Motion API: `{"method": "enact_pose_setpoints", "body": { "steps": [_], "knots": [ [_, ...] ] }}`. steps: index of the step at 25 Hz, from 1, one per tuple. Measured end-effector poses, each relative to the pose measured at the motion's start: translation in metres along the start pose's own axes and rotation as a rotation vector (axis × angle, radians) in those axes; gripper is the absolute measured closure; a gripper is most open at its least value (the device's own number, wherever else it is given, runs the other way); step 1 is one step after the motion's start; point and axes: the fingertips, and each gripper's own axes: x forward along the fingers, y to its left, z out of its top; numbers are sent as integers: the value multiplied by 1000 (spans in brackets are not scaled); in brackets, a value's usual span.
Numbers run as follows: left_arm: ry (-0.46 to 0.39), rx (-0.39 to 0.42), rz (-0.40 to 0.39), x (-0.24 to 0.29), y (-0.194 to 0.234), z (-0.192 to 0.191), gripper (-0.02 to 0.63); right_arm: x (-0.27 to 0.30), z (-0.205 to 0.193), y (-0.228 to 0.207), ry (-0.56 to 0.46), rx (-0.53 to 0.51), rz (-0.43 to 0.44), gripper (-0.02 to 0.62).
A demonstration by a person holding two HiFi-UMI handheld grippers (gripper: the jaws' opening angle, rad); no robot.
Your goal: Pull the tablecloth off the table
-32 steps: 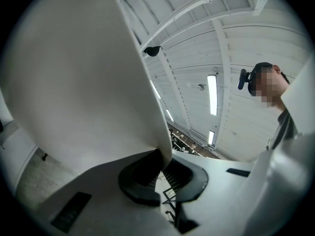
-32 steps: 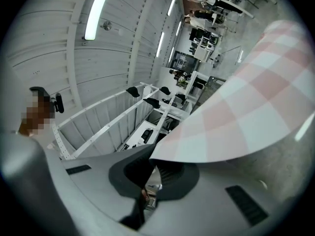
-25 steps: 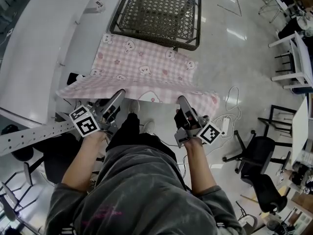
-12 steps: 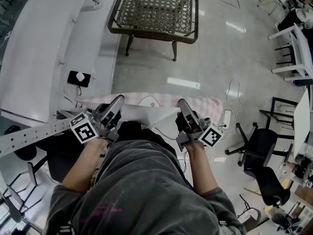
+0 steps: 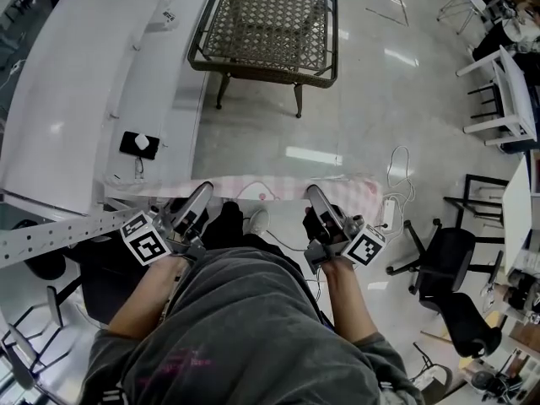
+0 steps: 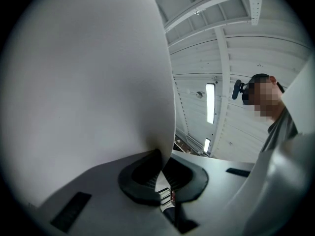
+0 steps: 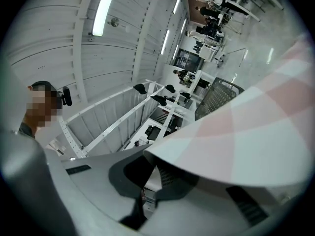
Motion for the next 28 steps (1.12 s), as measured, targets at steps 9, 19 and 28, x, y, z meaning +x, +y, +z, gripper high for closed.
{"method": "enact_pose_setpoints", "body": {
  "steps": [9, 19, 28],
  "knots": [
    [-24, 38, -32, 8, -3, 15, 604, 8, 11, 8, -28, -31, 18, 589],
    [-35, 48, -29, 11, -9, 19, 604, 8, 17, 14, -37, -40, 19, 589],
    [-39, 36, -13, 7, -5, 17, 604, 11, 13, 9, -13, -23, 7, 589]
  ]
}}
